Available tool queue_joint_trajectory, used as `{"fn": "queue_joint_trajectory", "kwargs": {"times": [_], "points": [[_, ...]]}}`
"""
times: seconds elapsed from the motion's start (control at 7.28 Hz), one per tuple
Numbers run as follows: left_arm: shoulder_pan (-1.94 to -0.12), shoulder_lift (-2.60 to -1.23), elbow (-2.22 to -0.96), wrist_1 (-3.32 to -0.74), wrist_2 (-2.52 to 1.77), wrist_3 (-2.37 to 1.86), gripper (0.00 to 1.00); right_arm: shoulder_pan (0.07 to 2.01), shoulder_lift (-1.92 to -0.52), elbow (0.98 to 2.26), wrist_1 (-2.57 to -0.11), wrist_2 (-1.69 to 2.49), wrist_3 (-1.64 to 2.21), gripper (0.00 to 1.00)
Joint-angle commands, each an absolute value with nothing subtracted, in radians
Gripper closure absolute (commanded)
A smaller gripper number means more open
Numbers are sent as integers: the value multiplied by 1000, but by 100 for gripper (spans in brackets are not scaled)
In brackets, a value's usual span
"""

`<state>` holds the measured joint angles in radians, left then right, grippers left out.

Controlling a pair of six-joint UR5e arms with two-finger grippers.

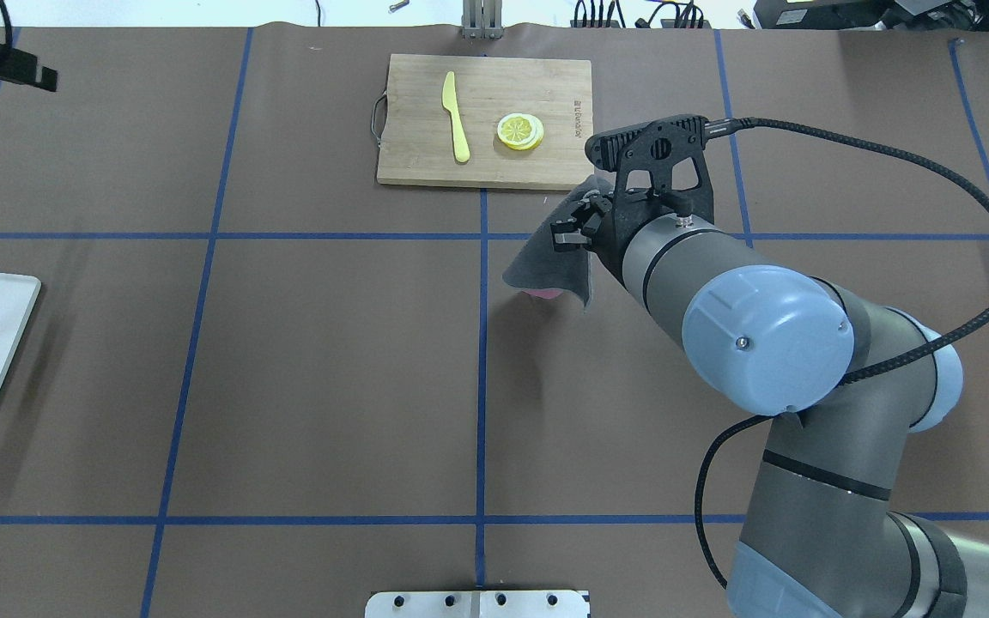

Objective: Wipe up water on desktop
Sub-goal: 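Lower the towel onto the table with the right gripper while the left arm withdraws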

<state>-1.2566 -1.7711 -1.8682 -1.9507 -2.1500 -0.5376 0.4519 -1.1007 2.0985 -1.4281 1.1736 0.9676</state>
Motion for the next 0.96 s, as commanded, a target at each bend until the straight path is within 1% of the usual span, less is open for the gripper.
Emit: {"fn": "queue_joint_trajectory", "kwargs": {"times": [0.0,0.41,0.55,0.69,0.82], "points": [[-1353,-1671,-1867,-1817,-2151,-245,1,468,-1109,2098,-1427,1193,969,100],[-1486,-1570,-1872,-1601,-2155,57,1,469,-1121,2098,-1427,1195,971,100],[-1562,-1495,-1870,-1589,-2181,77,1,485,-1120,2100,-1425,1239,971,100],[-1586,-1433,-1832,-1592,-2186,78,1,494,-1120,2106,-1425,1258,971,100],[-1612,-1419,-1777,-1601,-2200,69,1,512,-1121,2118,-1428,1288,969,100]]}}
